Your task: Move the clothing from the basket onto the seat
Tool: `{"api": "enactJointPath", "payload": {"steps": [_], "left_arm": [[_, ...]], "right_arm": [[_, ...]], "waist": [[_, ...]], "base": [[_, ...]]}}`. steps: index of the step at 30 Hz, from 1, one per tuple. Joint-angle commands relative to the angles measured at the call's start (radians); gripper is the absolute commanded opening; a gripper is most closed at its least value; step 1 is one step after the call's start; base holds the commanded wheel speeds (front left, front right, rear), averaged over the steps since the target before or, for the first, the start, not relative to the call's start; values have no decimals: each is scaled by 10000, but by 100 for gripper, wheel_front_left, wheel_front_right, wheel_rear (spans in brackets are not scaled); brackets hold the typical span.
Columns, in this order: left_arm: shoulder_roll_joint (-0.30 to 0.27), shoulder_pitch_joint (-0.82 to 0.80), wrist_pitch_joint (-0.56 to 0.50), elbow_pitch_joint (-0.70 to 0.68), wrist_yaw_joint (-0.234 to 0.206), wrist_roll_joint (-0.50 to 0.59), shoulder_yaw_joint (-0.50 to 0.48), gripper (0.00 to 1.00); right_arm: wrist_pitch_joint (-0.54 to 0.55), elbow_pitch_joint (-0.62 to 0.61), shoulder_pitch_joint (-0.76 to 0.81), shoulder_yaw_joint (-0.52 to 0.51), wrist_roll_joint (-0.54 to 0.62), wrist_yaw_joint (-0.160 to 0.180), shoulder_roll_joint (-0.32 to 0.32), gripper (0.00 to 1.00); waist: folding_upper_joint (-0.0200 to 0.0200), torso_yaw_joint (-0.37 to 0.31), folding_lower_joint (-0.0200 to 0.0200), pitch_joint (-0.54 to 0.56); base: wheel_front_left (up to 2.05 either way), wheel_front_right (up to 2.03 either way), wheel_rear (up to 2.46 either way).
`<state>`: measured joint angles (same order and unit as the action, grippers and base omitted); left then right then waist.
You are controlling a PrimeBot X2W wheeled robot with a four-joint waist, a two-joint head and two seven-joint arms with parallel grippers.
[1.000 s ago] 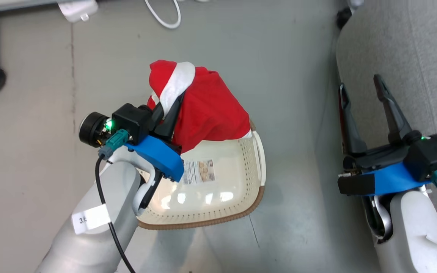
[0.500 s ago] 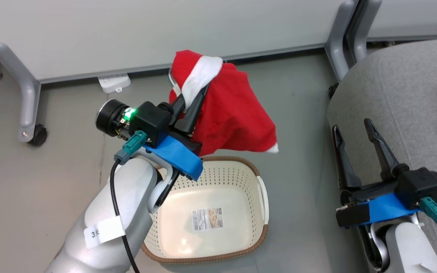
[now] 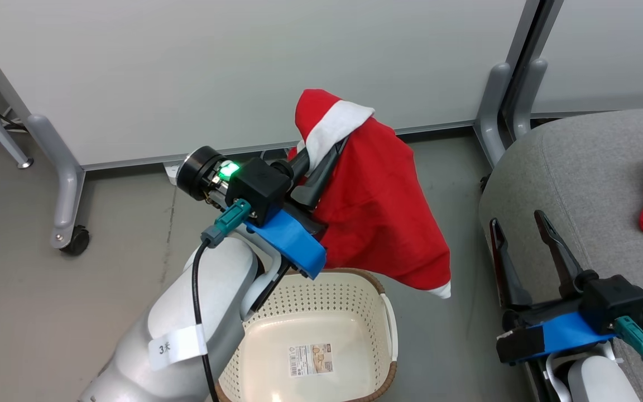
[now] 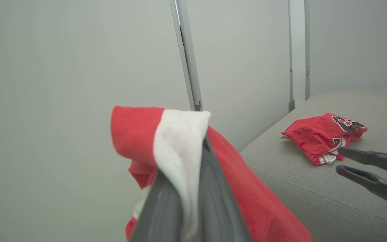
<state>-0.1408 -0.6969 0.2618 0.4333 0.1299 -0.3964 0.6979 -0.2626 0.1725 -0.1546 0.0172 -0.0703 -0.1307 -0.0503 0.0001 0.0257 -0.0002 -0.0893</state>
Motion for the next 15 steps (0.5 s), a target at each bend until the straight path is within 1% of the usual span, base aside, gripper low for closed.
{"api": "enactJointPath", "payload": {"steps": [1,9,15], "left_arm": [[-28,-48,47,19,8,-20,40,0],[-69,-113,47,27,8,-124,201,0],[-96,-155,47,-12,-2,-121,243,0]], "right_arm": [[-34,-24,176,-8,-47,-1,-1,100],[-34,-88,165,6,-37,-1,-1,100],[-34,-255,-132,467,196,-1,1,100]], "waist": [[-1,-5,2,28],[-1,-7,2,64],[-1,-21,2,37]], "base": [[0,0,0],[0,0,0],[0,0,0]]}}
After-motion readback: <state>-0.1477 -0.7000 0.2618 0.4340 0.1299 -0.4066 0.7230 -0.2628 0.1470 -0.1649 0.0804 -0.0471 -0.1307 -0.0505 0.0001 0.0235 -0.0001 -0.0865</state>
